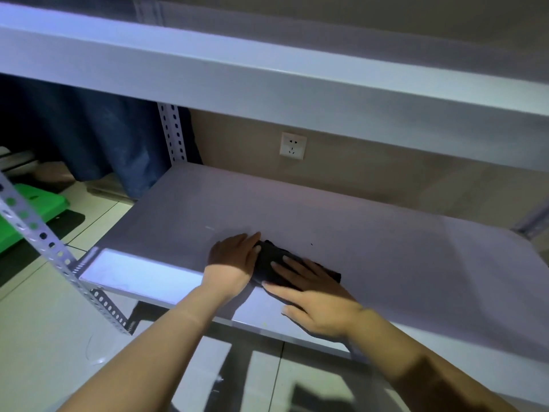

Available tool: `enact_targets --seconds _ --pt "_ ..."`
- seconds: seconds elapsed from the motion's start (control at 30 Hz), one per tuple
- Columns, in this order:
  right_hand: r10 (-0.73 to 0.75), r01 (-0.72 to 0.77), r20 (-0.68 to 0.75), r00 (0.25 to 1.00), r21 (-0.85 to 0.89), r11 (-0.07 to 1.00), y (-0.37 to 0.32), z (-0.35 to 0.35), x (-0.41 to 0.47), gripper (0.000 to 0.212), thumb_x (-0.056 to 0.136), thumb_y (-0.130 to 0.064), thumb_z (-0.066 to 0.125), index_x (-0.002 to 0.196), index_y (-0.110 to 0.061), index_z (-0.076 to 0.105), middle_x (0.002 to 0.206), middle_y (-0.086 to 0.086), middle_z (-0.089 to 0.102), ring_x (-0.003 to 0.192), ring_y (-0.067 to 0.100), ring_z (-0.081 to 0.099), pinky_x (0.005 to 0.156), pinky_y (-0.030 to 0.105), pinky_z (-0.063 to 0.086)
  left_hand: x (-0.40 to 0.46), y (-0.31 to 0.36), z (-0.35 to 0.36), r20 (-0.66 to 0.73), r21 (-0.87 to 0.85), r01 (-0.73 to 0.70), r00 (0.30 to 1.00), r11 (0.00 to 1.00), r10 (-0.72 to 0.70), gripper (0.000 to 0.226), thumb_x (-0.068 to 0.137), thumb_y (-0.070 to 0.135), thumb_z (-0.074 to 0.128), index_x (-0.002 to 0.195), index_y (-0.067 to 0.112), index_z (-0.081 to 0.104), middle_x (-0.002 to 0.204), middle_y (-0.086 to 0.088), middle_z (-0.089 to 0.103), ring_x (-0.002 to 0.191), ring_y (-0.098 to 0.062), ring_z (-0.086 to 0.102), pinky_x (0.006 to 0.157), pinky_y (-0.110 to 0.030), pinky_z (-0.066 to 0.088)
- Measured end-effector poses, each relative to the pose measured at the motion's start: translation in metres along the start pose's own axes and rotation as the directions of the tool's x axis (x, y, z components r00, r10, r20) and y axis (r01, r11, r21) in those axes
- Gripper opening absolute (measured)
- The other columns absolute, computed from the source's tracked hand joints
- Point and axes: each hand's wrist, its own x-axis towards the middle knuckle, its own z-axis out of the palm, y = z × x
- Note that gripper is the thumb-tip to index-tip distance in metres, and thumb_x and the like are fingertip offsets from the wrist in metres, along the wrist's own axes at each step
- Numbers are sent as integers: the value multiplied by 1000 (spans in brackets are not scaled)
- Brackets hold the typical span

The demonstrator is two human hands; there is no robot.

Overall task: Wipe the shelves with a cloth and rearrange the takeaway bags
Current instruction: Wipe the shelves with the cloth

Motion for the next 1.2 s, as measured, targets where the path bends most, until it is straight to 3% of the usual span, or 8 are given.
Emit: enact_targets --seconds 0.13,0.27,0.4,0.47,0.53,0.63,0.93,1.2 --pt "228 -227 -60 972 21 974 7 17 18 51 100 -43 26 145 -54 4 157 -18 -11 145 9 -15 119 46 -2 -14 -38 10 -38 198 15 999 980 -7 57 92 38 24 132 11 56 130 -17 59 118 -37 57 96 -63 39" --pt "501 -500 -104 859 36 865 35 16 19 58 88 -54 5 146 -52 5 160 -12 -3 148 17 -2 115 59 6 -14 -51 9 -21 214 124 992 969 -122 71 87 45 13 139 13 49 144 -15 47 132 -35 45 107 -61 24" --pt "638 -597 -154 755 243 765 62 2 -19 58 88 -50 16 145 -43 25 155 -1 30 132 29 39 105 46 34 -9 -59 5 -38 160 80 996 984 -75 77 84 57 11 136 19 53 146 -9 46 135 -29 42 112 -50 24" --pt "635 -620 -226 739 140 772 60 2 -27 61 87 -54 19 143 -38 36 144 4 46 111 35 51 93 44 42 -8 -64 9 -47 163 86 996 983 -79 72 86 55 18 132 17 58 142 -10 50 131 -30 46 110 -52 28" --pt "657 -657 -253 710 96 747 55 9 -19 67 83 -57 20 144 -35 37 143 10 45 116 40 46 99 52 36 -9 -63 13 -57 154 93 995 984 -85 66 87 52 24 129 16 60 139 -11 53 129 -31 49 108 -54 31" --pt "774 -755 -150 616 170 634 44 14 27 73 79 -56 22 150 -38 16 160 8 5 145 36 4 113 60 9 -10 -60 15 -108 134 86 992 987 -71 61 88 49 30 126 14 62 136 -13 56 126 -32 51 106 -55 32" --pt "365 -339 -126 922 192 921 -49 18 188 49 98 -41 31 146 -43 24 161 -3 -2 146 32 -9 113 60 5 -16 -71 16 -243 275 239 955 931 -173 57 84 31 32 122 -5 55 125 -28 56 114 -44 51 98 -61 30" --pt "499 -477 -119 858 178 861 6 16 154 48 97 -42 26 145 -48 21 161 -9 0 147 21 -2 112 60 9 -14 -92 5 -202 220 164 972 962 -119 53 85 37 38 112 2 67 120 -22 63 105 -40 61 87 -51 46"
